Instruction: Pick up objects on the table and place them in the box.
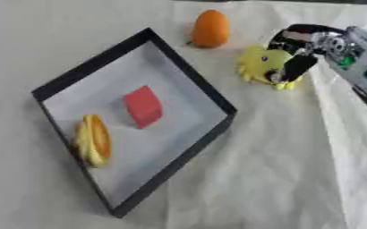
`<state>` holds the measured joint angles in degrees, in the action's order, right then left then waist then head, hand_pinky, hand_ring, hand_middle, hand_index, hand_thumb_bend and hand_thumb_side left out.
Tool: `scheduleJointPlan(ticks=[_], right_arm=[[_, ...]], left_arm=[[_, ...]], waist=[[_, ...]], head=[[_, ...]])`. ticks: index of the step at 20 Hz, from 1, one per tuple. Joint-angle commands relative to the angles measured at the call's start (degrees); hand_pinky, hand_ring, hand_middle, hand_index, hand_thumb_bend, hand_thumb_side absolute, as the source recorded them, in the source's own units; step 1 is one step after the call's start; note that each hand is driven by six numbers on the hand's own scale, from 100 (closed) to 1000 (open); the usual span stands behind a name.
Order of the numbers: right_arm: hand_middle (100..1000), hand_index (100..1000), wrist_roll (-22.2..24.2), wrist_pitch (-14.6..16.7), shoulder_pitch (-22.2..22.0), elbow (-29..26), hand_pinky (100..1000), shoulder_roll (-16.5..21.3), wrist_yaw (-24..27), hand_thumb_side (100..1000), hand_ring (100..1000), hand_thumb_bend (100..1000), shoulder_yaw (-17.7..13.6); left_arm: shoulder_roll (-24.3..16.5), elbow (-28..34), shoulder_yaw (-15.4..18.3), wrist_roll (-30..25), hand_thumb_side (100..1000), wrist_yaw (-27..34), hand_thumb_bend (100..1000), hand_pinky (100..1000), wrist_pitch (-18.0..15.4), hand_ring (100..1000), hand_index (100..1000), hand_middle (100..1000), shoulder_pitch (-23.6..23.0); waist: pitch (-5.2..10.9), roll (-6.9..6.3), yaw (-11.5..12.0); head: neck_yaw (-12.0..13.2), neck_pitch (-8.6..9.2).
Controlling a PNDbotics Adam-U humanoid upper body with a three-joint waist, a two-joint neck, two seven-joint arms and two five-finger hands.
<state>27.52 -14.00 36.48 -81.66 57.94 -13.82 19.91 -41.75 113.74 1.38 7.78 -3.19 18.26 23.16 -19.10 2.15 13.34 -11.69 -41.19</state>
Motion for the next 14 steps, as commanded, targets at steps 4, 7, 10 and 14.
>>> scheduleJointPlan(ticks=[4,7,10,14], right_arm=[[557,635,-0.7,-0.8,-0.4,-8.3,812,5.0,2.3,100,697,196,-4.3],[555,633,-1.1,-1.1,-0.7,-13.2,812,7.0,3.2,100,696,196,-6.0],[555,632,-1.5,-1.4,-0.9,-18.5,812,8.7,4.0,100,692,194,-7.7],[557,635,-2.5,-1.9,-0.7,-26.2,814,9.9,6.3,100,689,189,-9.1]], left_arm=[[-1.7,0.9,1.4,0.7,571,0.3,389,856,-0.4,791,802,742,0.0],[-1.9,0.9,1.6,1.0,570,0.4,389,856,-0.5,791,802,742,-0.2],[-2.1,0.9,1.6,1.1,568,0.4,390,856,-0.6,790,802,742,-0.4],[-2.3,0.9,1.7,1.3,568,0.4,390,856,-0.7,790,802,742,-0.6]], waist=[[1.19,0.11,-0.4],[1.51,0.24,-0.6],[1.81,0.32,-0.8],[2.11,0.44,-1.0]], head=[[0.2,-0.23],[0.4,-0.3],[0.7,-0.31],[0.9,-0.38]])
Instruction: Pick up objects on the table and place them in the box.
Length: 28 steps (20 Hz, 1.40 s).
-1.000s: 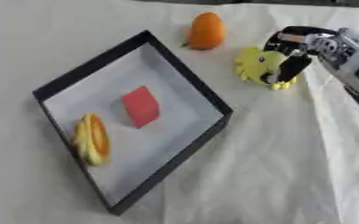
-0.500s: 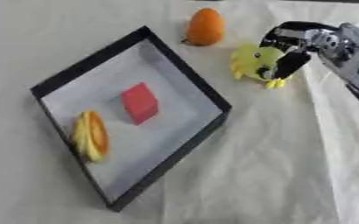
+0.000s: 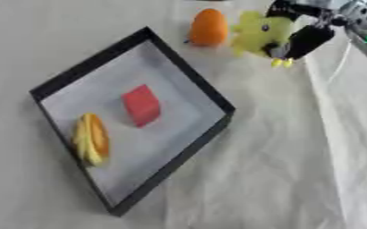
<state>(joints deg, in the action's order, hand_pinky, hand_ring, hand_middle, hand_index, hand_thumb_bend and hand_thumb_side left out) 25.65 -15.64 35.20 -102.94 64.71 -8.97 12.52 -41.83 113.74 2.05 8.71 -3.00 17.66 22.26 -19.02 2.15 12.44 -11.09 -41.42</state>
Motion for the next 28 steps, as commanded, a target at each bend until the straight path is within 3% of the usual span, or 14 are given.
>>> scheduleJointPlan(ticks=[1,4,9,13,17,26,28], right_arm=[[558,636,-0.5,-0.3,0.5,-7.1,814,3.5,2.0,100,690,193,-1.7],[561,638,0.4,0.7,1.1,-11.1,813,4.3,3.5,100,687,196,-0.5],[568,645,2.6,4.1,4.5,-11.6,806,3.9,5.1,100,676,205,3.3],[575,652,5.0,4.4,7.9,-11.7,805,2.8,5.1,100,675,212,7.0],[583,661,7.9,3.2,12.2,-11.7,804,1.0,3.4,100,679,223,11.5],[593,670,13.7,-4.4,20.7,-10.1,799,-6.1,-1.4,100,687,237,20.7],[622,701,13.8,-5.2,21.9,-9.2,802,-7.6,-1.7,100,713,283,22.0]], left_arm=[[-2.3,0.9,1.1,0.3,568,0.2,390,856,0.0,791,802,742,0.3],[-2.3,0.9,1.1,0.3,568,0.2,388,856,-0.1,791,802,742,0.5],[-2.3,0.9,0.9,0.1,568,0.3,385,857,-0.2,791,802,742,0.7],[-2.4,0.9,0.8,0.0,567,0.3,391,857,-0.3,791,802,742,0.8],[-2.5,0.9,0.8,0.0,568,0.3,389,857,-0.3,790,801,742,0.7],[-2.3,0.9,0.8,0.1,571,0.4,383,857,-0.3,790,801,741,0.5],[-2.2,0.9,0.9,0.2,572,0.4,381,858,-0.3,790,800,735,0.4]], waist=[[2.08,0.48,-0.1],[2.23,0.67,0.0],[2.49,0.97,0.4],[2.56,1.21,0.7],[2.51,1.54,0.9],[2.17,1.95,1.3],[2.04,2.02,1.4]], head=[[0.3,-0.19],[0.2,-0.23],[0.0,-0.2],[0.0,-0.23],[-0.1,-0.23],[0.0,0.08],[0.0,0.08]])
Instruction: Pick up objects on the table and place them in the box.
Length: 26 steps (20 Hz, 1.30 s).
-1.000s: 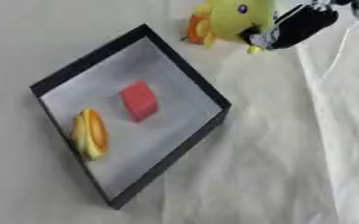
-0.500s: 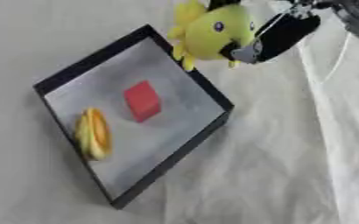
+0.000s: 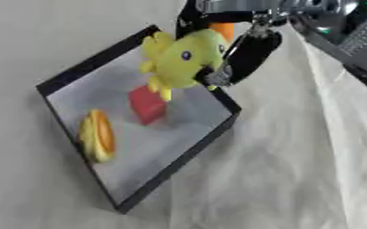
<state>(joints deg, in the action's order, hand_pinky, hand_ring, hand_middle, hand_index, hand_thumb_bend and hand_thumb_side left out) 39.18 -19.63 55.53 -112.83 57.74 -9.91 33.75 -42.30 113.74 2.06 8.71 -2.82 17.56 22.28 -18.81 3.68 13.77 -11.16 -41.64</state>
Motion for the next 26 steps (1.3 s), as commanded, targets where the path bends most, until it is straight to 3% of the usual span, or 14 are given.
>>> scheduleJointPlan(ticks=[1,5,9,20,26], right_arm=[[642,718,0.4,-1.3,2.1,1.0,806,-1.2,-1.0,100,729,322,1.3],[687,752,0.3,-1.2,3.0,1.8,816,-2.4,-1.4,100,764,373,2.4],[789,831,0.8,-0.1,2.9,1.9,844,-2.6,-1.9,208,831,467,3.0],[811,851,2.6,1.7,3.1,6.6,849,-6.0,-3.8,224,845,478,5.5],[800,842,0.0,2.7,1.9,5.8,847,-4.6,-3.2,228,833,464,3.1]], left_arm=[[-1.7,0.9,0.9,0.3,572,0.2,380,858,-0.2,790,800,735,0.3],[-1.6,0.9,0.9,0.3,574,0.2,377,858,-0.1,790,800,735,0.3],[-1.5,0.9,0.9,0.4,576,0.2,376,859,-0.1,790,800,735,0.2],[-1.1,0.9,1.0,0.4,578,0.3,372,860,-0.1,790,800,734,0.3],[-1.1,0.9,1.0,0.4,579,0.3,371,861,-0.1,791,800,735,0.3]], waist=[[1.77,0.52,0.1],[1.59,0.61,0.0],[1.37,0.6,-0.1],[0.97,0.3,-0.2],[0.93,0.2,-0.4]], head=[[0.2,0.28],[0.3,0.25],[0.5,0.29],[0.4,0.32],[0.5,0.33]])
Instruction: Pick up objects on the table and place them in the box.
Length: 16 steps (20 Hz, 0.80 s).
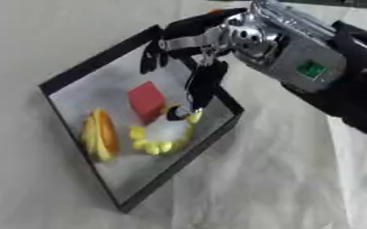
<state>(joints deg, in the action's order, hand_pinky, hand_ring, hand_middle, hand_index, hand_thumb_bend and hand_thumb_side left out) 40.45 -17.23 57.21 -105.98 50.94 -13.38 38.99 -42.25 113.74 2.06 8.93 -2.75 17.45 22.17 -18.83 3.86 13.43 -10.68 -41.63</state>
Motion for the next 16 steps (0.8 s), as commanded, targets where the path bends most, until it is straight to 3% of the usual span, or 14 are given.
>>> scheduleJointPlan(ticks=[1,5,9,12,16], right_arm=[[800,842,-1.9,0.3,-0.3,-1.6,848,3.0,0.6,229,833,463,-3.0],[801,843,-5.7,0.5,-3.4,-2.7,851,6.6,1.6,229,833,461,-8.2],[805,848,-9.4,1.2,-4.9,0.5,856,7.7,3.4,227,835,455,-13.1],[813,853,-10.4,3.5,-4.3,5.2,859,7.3,2.5,226,840,462,-14.8],[821,859,-10.7,6.7,-2.4,15.2,861,5.0,-2.4,222,846,475,-15.5]], left_arm=[[-1.1,0.9,1.0,0.2,578,0.2,370,861,0.0,791,800,735,0.4],[-1.2,0.9,1.0,0.3,577,0.2,370,861,-0.1,791,800,735,0.6],[-1.2,0.9,1.1,0.5,575,0.3,369,861,-0.2,791,800,734,0.5],[-1.2,0.9,1.1,0.7,573,0.4,369,861,-0.3,791,799,734,0.5],[-1.2,0.9,0.9,0.6,572,0.6,369,860,-0.7,790,799,734,0.9]], waist=[[0.93,0.02,-0.1],[0.84,-0.09,0.0],[0.79,-0.25,0.1],[0.83,-0.34,0.3],[0.77,-0.39,1.0]], head=[[0.0,0.34],[-0.1,0.63],[-0.3,0.95],[-0.7,1.16],[-1.5,1.74]])
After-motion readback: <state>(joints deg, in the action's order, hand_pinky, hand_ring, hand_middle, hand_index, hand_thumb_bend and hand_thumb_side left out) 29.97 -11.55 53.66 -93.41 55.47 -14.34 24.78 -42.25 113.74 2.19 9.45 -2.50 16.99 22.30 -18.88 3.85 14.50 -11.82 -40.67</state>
